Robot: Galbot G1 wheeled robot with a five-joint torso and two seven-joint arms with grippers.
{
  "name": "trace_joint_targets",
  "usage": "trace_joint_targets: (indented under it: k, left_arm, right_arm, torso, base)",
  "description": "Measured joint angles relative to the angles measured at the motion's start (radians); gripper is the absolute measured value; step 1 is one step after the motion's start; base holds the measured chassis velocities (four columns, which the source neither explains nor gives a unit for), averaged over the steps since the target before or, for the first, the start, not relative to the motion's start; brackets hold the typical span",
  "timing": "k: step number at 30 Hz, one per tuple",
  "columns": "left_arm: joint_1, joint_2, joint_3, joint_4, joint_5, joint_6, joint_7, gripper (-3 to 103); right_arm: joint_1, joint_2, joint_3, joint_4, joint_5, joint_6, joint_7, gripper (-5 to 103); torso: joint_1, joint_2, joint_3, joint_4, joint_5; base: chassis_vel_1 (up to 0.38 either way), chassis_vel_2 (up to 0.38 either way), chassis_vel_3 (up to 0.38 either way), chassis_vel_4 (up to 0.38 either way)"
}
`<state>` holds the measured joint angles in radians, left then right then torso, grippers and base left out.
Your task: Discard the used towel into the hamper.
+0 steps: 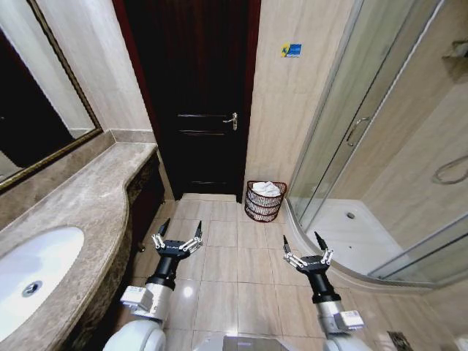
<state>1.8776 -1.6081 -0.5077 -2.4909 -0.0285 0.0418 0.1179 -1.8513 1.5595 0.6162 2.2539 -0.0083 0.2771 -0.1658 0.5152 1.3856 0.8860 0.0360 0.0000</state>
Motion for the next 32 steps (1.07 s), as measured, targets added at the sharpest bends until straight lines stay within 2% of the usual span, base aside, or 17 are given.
trace_joint_targets:
  k: [32]
  left_arm:
    - [0.0, 0.0, 0.0, 0.0, 0.0, 0.0, 0.0, 100]
  right_arm:
    - [0.0, 0.0, 0.0, 0.0, 0.0, 0.0, 0.0, 100]
  torso:
    - [0.0, 0.0, 0.0, 0.0, 0.0]
  base:
    - [0.0, 0.0, 0.0, 0.0]
